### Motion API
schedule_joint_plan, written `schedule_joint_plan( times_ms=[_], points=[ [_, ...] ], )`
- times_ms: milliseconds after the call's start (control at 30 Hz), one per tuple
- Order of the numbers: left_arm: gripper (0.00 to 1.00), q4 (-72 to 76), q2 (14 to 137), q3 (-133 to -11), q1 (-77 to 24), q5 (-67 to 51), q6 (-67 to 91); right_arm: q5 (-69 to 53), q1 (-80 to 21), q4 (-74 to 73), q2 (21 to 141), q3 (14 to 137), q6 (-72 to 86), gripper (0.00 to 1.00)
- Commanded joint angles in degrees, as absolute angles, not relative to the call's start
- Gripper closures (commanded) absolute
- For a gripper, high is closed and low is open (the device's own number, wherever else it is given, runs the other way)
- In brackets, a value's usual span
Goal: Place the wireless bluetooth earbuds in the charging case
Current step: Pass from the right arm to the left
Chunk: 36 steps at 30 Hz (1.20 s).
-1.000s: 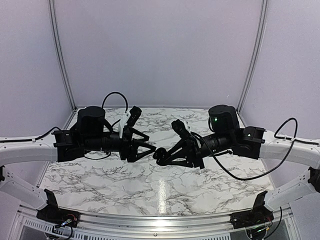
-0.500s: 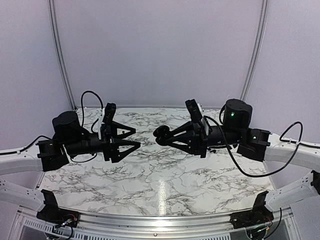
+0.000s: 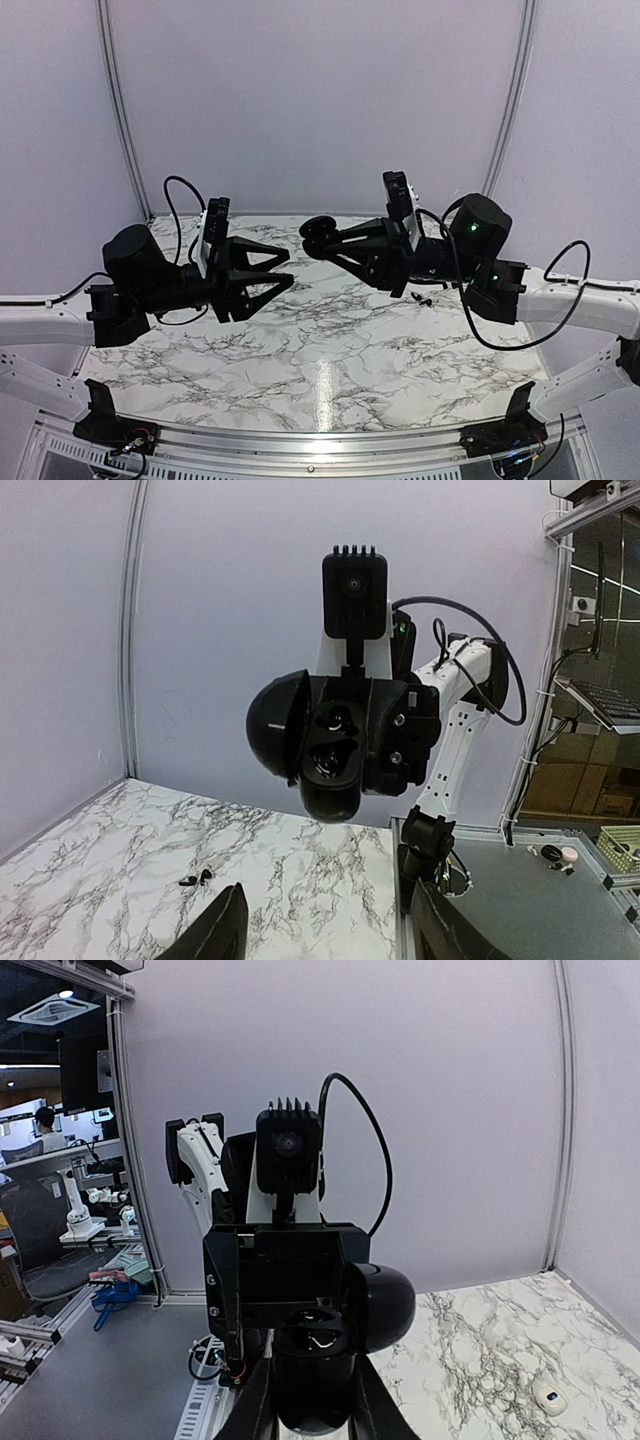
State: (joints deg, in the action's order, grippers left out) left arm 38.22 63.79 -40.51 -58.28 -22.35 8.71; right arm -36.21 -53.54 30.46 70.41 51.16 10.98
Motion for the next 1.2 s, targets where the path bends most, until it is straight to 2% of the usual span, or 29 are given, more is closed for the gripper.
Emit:
schedule_joint_plan(
  times_ms=[0,167,567,1000,1167],
  points=[
    [0.43,43.7,65.1,-43.6,-59.1,-21.9,9.6,-35.4,-54.8,35.4,71.5,51.3,12.5,1.0],
    [0.48,44.6,66.6,-44.7,-59.2,-22.2,10.5,-35.3,-55.5,36.5,72.4,51.5,12.3,1.0],
    [0.54,47.2,69.7,-46.5,-59.5,-24.7,13.6,-35.1,-56.5,38.6,74.2,52.0,11.6,1.0],
    [0.69,48.8,70.1,-46.7,-59.6,-24.3,13.5,-35.0,-56.8,40.0,74.9,51.4,11.8,1.0],
    [0.78,49.0,70.3,-46.5,-59.6,-24.2,13.8,-34.8,-56.8,40.0,74.8,51.3,11.8,1.0]
  ],
)
